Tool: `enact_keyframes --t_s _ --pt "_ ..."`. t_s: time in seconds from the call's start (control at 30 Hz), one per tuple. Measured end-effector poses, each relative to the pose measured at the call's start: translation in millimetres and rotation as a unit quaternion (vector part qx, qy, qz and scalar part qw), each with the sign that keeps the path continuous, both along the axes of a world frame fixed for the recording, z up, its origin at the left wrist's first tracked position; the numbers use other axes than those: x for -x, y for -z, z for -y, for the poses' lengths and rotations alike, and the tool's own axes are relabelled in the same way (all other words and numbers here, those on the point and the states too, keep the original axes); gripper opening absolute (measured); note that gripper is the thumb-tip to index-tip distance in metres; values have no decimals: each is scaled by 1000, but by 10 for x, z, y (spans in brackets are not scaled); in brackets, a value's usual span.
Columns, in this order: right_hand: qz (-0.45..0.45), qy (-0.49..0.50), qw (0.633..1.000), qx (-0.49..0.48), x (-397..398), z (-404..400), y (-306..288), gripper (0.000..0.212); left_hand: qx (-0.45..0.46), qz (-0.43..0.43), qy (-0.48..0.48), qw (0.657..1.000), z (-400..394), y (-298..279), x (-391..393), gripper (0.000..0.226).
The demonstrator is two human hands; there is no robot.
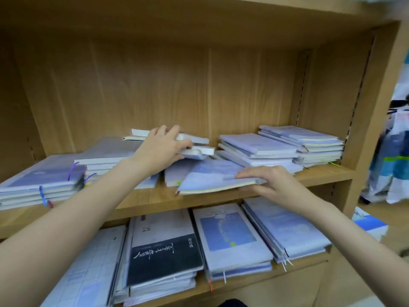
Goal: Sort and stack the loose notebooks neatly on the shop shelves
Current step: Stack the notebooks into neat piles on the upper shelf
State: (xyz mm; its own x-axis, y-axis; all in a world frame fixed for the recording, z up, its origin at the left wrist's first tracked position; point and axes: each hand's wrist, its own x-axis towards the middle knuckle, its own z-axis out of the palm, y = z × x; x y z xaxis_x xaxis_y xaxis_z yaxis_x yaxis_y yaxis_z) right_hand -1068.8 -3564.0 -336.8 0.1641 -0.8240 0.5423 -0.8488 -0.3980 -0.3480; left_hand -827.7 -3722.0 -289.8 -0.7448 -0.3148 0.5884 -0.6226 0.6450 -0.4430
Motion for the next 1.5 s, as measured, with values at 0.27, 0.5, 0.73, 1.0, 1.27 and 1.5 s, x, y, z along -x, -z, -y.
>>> enact_keyframes --t_s 0.27,0.5,0.73,1.0,1.27,1.5 --pt "80 1 995 65 -94 -49 23 8 -184 -148 153 960 -397 425 -276 40" --pt "80 -6 975 205 -168 -112 -132 31 -297 -331 240 863 -789 323 -282 23" --pt "93 24 925 368 -367 -268 -849 31 -268 -449 336 784 -1162 -322 -243 12" --pt "114 91 908 392 387 -341 -1382 20 -103 -373 317 866 -1083 -856 721 6" --pt "-103 229 888 386 1640 -26 -875 14 -12 -301 317 899 -594 -537 2294 11" --pt "-93 373 922 50 2414 543 -279 31 -338 -124 254 898 -62 -233 2845 33"
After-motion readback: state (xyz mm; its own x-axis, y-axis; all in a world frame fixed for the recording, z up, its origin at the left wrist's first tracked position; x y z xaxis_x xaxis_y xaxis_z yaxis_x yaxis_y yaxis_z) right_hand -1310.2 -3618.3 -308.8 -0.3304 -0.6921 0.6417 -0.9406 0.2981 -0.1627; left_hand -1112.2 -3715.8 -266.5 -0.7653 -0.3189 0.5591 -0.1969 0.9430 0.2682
